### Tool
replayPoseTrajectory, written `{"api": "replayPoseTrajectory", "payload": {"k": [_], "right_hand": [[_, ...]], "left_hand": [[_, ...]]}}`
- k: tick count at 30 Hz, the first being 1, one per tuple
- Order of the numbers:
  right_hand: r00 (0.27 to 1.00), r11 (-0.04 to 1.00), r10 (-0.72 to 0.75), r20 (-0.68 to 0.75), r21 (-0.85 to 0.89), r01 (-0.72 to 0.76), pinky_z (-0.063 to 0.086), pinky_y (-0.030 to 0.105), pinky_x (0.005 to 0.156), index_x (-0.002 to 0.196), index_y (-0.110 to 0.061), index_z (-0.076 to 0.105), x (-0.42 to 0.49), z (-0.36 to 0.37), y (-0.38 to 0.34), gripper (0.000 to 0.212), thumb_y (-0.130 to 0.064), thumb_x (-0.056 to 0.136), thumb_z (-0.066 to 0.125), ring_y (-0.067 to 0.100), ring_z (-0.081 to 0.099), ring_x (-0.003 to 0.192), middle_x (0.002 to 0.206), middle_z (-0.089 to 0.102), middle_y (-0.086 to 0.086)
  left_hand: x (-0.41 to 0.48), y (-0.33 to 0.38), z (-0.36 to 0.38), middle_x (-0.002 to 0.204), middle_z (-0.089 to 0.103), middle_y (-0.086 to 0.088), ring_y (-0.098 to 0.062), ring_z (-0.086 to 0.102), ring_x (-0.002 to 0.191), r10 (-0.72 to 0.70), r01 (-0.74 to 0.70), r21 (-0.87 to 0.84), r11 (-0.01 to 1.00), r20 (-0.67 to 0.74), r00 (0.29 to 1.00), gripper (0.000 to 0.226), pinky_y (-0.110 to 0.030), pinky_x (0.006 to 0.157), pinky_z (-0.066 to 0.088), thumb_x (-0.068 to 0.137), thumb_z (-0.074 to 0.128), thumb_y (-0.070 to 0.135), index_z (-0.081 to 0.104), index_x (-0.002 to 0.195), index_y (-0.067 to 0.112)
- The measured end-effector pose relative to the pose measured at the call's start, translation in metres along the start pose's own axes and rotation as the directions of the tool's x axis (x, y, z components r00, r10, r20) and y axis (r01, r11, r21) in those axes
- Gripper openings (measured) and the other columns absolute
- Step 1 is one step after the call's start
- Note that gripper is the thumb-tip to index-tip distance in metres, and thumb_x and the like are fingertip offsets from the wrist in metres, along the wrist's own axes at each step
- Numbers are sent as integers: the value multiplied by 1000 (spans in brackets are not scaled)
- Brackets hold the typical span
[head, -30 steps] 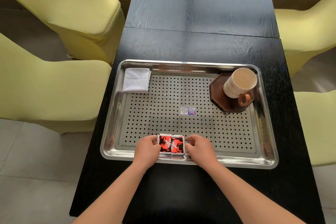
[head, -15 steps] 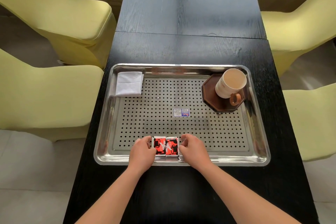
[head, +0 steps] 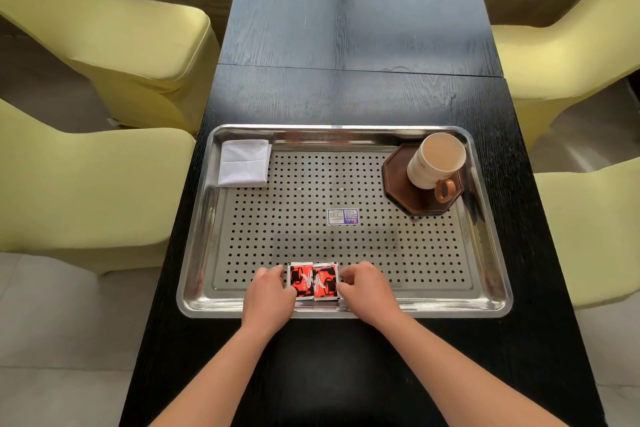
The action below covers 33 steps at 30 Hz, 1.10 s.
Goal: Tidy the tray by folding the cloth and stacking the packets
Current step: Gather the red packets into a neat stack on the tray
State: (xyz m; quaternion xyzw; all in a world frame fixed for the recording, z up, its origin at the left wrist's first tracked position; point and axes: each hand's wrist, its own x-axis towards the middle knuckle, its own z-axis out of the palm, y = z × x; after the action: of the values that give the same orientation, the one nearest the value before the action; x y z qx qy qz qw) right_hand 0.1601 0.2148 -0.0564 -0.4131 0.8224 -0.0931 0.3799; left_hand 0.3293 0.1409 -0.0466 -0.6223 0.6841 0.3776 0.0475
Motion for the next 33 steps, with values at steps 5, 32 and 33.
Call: {"api": "replayPoseTrajectory", "payload": {"k": [5, 32, 33], "right_hand": [[999, 997, -40, -14, -62, 39, 47, 28, 88, 118, -20, 72, -6, 5, 3, 28, -27, 94, 59, 16, 57, 102, 109, 59, -1], [999, 999, 39, -2, 32, -39, 54, 39, 90, 118, -15, 70, 4, 3, -11, 30, -17, 94, 53, 19, 63, 104, 116, 70, 3], [999, 999, 42, 0, 32, -42, 54, 37, 90, 119, -15, 70, 4, 3, -11, 31, -17, 93, 53, 18, 63, 104, 115, 70, 2]], "left_hand": [[-4, -3, 2, 107, 56, -2, -14, 58, 85, -6, 6, 54, 999, -3, 1000, 21, -31, 77, 52, 90, 58, 19, 71, 107, 21], [3, 1, 2, 94, 55, -1, -10, 53, 75, 19, -19, 5, 1000, 37, 999, 11, -25, 60, 40, 88, 55, 13, 62, 85, 21], [3, 1, 2, 92, 55, -1, -10, 53, 74, 17, -17, 1, 1000, 37, 999, 14, -25, 59, 40, 87, 55, 13, 59, 78, 23]]}}
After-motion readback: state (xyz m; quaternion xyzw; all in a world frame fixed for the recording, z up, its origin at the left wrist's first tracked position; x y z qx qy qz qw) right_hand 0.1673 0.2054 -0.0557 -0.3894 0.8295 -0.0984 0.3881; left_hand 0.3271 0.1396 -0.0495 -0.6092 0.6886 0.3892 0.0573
